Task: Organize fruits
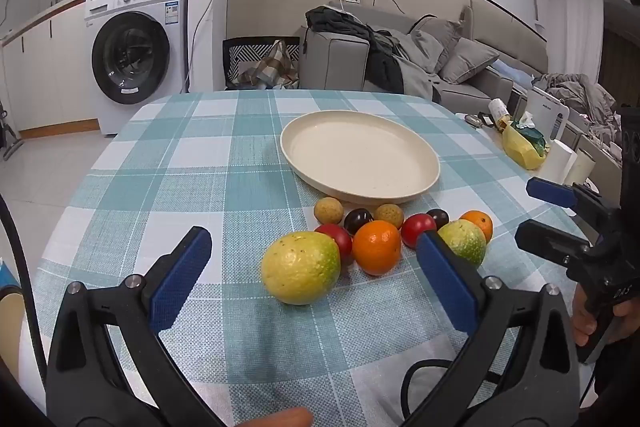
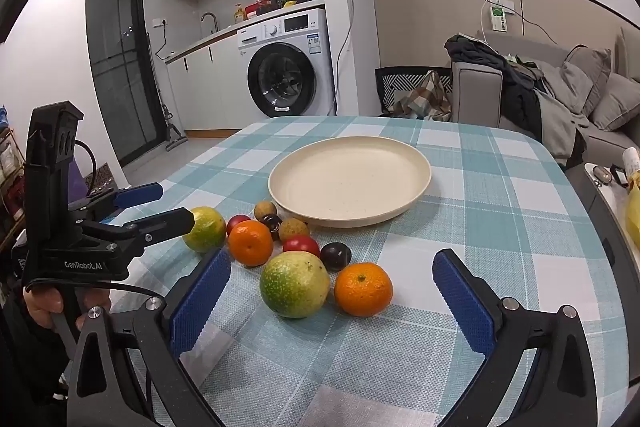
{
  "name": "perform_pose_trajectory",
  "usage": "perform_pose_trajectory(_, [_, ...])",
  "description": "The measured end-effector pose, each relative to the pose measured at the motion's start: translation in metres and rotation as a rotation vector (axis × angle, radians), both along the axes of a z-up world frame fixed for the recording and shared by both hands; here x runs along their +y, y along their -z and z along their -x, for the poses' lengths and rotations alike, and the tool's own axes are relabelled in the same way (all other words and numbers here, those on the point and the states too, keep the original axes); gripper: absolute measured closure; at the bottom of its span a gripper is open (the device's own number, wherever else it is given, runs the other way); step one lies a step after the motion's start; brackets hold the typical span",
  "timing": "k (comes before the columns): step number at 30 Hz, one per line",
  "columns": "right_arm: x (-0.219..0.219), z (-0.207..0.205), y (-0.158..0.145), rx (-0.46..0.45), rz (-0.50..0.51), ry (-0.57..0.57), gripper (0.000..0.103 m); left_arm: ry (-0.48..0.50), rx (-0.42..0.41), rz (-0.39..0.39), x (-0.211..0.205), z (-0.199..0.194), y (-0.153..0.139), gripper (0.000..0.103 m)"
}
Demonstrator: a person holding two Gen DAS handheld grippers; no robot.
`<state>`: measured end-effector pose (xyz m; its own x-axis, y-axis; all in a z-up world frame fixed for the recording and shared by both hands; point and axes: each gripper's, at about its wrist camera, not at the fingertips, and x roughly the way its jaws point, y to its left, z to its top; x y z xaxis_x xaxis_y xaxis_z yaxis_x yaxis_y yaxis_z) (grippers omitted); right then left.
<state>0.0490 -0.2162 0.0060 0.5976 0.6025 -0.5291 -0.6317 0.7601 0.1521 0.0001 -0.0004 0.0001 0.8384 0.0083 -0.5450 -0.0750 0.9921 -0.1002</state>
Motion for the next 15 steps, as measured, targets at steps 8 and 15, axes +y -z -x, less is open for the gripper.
perform_pose_trajectory(8, [0.0001,-0.0002,0.0001,0.000,0.002,0.000,0.000,-0.003,-0.003,0.004,-0.0001,-0.0004,0.0003,0.001])
perform_pose_trajectory(15, [0.0005,0.0001,0.0001,-0.001,0.004,0.002,0.000,-0.004,-0.006,0.004,0.0004,0.0002,0.0000,0.001])
